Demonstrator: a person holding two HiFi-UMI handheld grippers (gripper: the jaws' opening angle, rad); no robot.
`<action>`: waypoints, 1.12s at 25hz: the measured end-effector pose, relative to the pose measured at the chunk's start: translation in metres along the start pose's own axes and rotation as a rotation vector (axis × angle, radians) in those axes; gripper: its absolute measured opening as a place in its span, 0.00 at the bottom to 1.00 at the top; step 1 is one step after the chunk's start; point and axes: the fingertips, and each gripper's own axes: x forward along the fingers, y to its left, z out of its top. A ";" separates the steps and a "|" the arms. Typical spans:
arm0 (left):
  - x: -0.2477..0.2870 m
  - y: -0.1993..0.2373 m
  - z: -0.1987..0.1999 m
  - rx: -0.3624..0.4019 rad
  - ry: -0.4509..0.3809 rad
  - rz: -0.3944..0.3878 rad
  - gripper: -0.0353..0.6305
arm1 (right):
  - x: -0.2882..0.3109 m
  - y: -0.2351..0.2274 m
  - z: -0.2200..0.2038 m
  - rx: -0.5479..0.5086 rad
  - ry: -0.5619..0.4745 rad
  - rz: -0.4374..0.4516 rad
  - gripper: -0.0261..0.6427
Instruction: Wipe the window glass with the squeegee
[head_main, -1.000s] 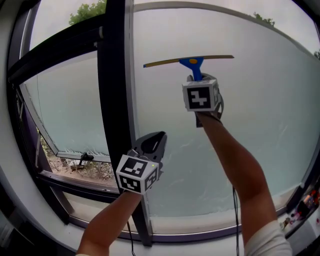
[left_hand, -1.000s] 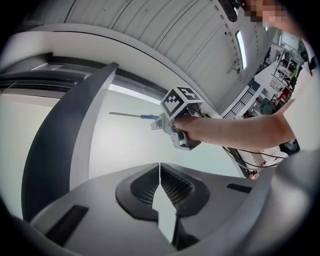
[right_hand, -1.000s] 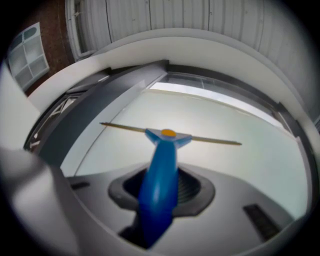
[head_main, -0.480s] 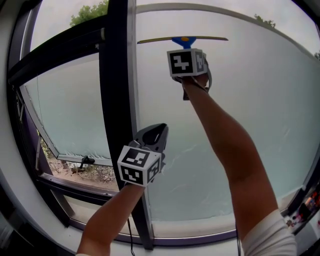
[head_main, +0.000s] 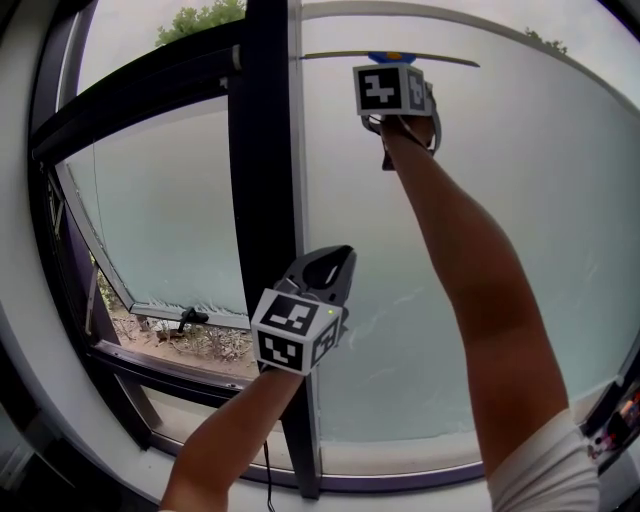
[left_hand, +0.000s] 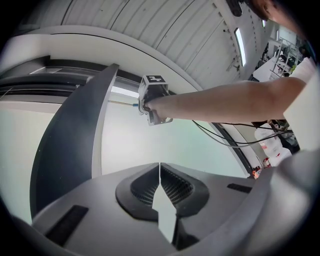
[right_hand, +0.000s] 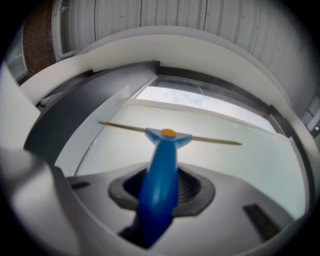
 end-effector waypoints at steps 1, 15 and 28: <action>0.000 0.000 0.000 -0.003 -0.001 -0.003 0.10 | 0.002 0.000 0.000 0.003 0.004 -0.004 0.23; -0.004 -0.021 -0.014 -0.051 0.000 -0.048 0.10 | -0.003 0.002 -0.016 0.008 0.028 0.011 0.23; -0.015 -0.039 -0.027 -0.088 0.022 -0.075 0.10 | -0.016 0.006 -0.041 -0.006 0.058 0.030 0.23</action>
